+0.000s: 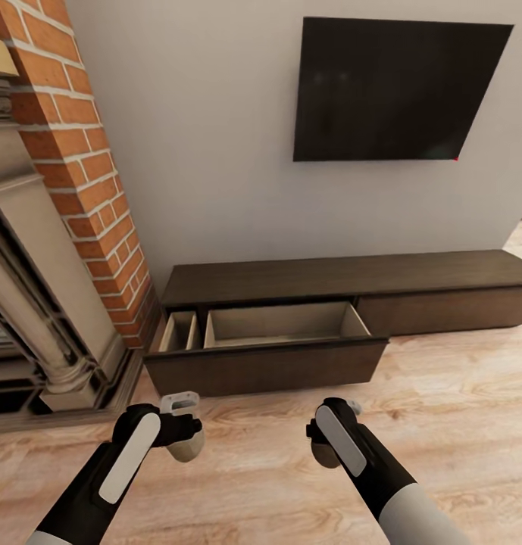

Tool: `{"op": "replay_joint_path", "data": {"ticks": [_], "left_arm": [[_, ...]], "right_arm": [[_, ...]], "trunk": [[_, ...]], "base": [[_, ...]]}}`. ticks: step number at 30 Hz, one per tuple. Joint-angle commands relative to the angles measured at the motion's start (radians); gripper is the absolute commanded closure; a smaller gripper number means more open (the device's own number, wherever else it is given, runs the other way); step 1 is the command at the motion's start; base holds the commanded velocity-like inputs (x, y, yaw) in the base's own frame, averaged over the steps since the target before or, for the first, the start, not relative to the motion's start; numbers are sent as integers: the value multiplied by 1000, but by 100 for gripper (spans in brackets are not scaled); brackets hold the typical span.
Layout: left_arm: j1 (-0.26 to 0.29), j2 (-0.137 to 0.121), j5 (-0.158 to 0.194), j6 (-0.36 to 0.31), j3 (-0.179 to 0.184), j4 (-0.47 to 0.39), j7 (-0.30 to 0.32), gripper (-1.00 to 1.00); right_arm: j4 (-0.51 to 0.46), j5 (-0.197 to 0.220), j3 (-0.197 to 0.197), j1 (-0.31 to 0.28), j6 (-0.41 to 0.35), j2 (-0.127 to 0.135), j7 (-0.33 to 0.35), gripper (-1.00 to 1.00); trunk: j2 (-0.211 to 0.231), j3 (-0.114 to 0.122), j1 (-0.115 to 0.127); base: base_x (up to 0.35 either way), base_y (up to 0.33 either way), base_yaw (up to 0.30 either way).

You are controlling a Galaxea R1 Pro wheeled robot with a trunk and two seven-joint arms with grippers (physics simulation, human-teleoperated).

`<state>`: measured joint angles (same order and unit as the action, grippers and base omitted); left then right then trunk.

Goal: Place each of the two pumpkins and all three candles from the living room inside a cabinet in the living room (use any cabinet), then make sure every cabinet is closed, and position the cauldron so it is next to a table in the living room.

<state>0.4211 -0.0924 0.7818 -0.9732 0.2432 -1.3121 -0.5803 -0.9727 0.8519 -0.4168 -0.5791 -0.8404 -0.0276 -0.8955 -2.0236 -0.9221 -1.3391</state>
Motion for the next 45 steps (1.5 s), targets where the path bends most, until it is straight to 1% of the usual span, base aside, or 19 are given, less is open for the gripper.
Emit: {"op": "replay_joint_path", "data": {"ticks": [1, 22, 30, 36, 43, 45], "left_arm": [[1, -1, 10, -1, 1, -1, -10, 100], [1, -1, 8, -1, 7, -3, -9, 100], [1, -1, 8, -1, 7, -3, -9, 100], [1, 0, 8, -1, 3, -9, -9, 100], [1, -2, 11, -2, 1, -59, -9, 100], [0, -3, 11, -3, 2, -73, -9, 100]], "right_arm": [[-1, 13, -2, -1, 3, 0, -8, 100], [-1, 13, -3, -1, 7, 0, -9, 100], [-1, 13, -4, -1, 7, 0, -9, 100], [-1, 13, -4, -1, 7, 0, -8, 100], [-5, 13, -4, -1, 9, -1, -9, 100], [-39, 12, -4, -1, 8, 0, -10, 100]], "trunk": [[0, -1, 0], [0, -1, 0], [0, -1, 0], [0, -1, 0], [49, 21, 27], [63, 27, 34]], "base": [[240, 0, -9], [280, 0, -1], [189, 0, 0], [57, 0, 0], [3, 0, 0], [0, 0, 0]]}}
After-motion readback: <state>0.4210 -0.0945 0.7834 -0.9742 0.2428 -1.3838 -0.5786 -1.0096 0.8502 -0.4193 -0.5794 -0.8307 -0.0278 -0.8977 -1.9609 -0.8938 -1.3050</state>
